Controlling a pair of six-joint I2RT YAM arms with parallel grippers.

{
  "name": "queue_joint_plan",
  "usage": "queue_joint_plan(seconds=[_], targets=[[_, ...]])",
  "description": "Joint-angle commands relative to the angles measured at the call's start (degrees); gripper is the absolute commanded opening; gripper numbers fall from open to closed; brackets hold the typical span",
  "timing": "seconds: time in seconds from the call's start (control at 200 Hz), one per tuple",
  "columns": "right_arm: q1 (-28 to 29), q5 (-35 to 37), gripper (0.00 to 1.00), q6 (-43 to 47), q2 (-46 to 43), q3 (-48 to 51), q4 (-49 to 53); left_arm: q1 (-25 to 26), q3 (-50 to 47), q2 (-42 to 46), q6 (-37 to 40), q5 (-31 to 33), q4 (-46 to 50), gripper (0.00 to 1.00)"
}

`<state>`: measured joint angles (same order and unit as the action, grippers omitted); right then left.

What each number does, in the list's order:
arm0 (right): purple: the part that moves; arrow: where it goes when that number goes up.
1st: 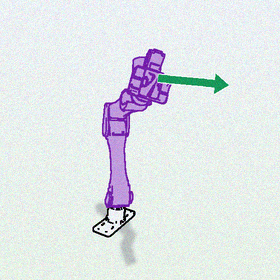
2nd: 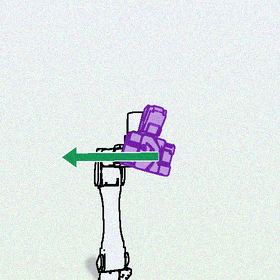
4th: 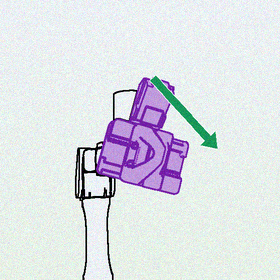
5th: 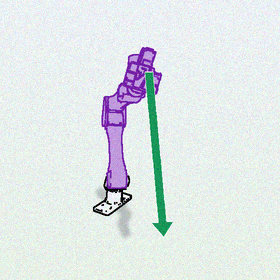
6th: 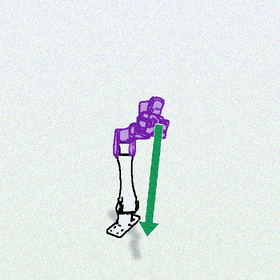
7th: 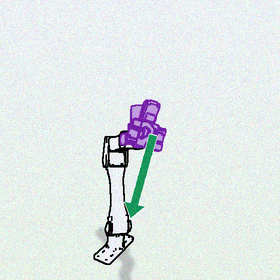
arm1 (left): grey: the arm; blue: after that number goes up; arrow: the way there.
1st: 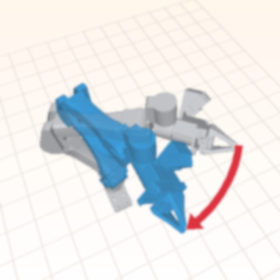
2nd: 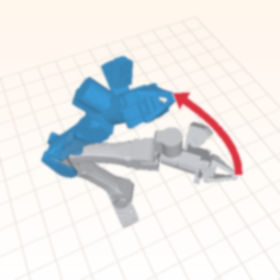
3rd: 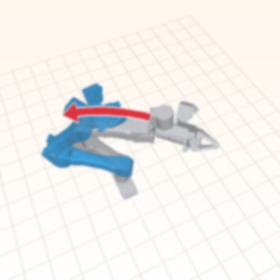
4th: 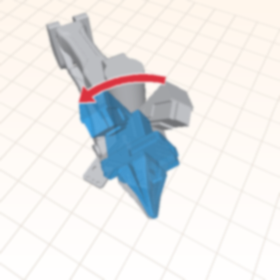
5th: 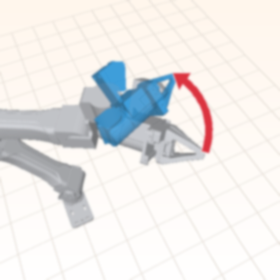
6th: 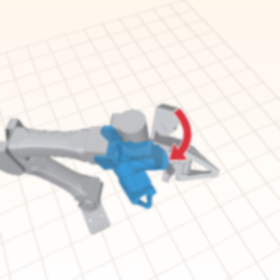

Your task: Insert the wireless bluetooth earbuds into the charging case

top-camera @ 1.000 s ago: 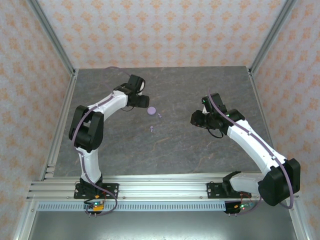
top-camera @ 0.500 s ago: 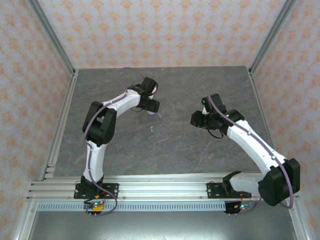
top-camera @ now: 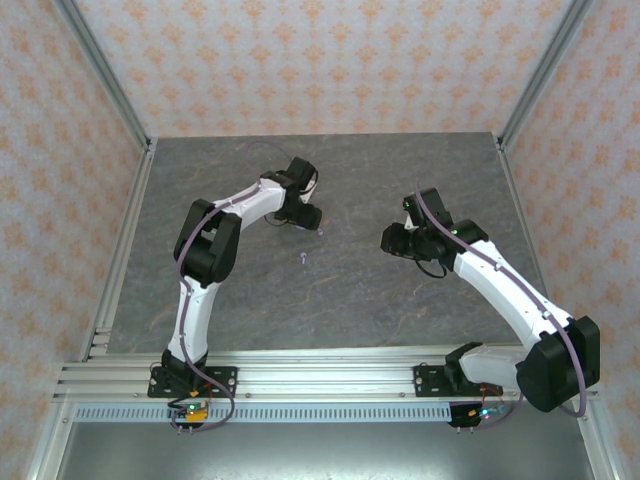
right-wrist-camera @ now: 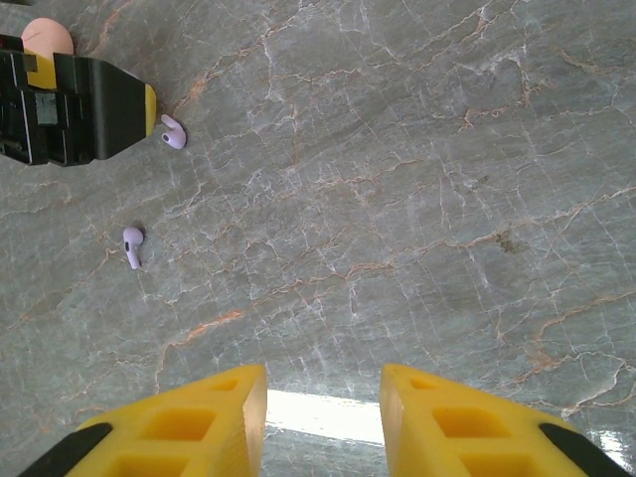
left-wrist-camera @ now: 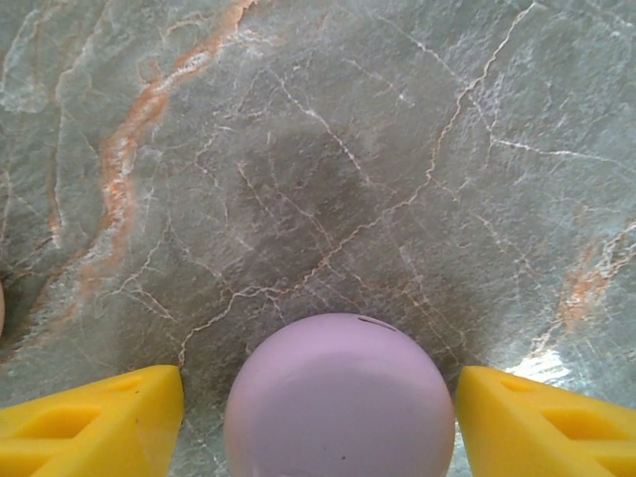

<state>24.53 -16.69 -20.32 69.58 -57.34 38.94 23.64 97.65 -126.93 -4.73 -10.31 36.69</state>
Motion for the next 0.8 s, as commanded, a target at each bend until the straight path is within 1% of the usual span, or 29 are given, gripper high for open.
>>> queue_joint_plan(seconds=[0.0, 0.21, 0.33, 0.475, 0.586, 0.676, 0.796], targets=[[-0.23, 1.22, 0.36, 0.97, -0.37, 0.43, 0.25, 0.09, 1.84, -1.90, 0.61, -0.96, 2.21, 0.70], [-0.29, 1.64, 0.36, 0.76, -0.55, 0.47, 0.59, 0.09, 1.54, -1.86, 0.69, -1.10, 2.39, 0.56], [-0.21, 2.18, 0.36, 0.28, -0.77, 0.82, 0.12, 0.01, 0.34, 0.55, 0.75, 0.18, 2.15, 0.51], [-0.27, 3.21, 0.36, 0.23, -0.20, 1.44, -0.09, 0.67, -2.19, 5.82, 0.43, 2.59, 1.15, 0.50], [-0.40, 3.80, 0.37, 0.64, 0.83, 1.50, -0.09, 2.20, -3.93, 9.70, 0.58, 2.64, 0.54, 0.50], [-1.01, 3.02, 0.37, 0.84, 2.06, 1.70, -0.45, 4.51, -4.56, 11.74, 0.98, 2.64, 0.74, 0.50], [-3.35, 1.35, 0.37, 0.72, 2.50, 2.98, -1.61, 8.33, -5.18, 13.01, 1.45, 2.25, 0.66, 0.50]])
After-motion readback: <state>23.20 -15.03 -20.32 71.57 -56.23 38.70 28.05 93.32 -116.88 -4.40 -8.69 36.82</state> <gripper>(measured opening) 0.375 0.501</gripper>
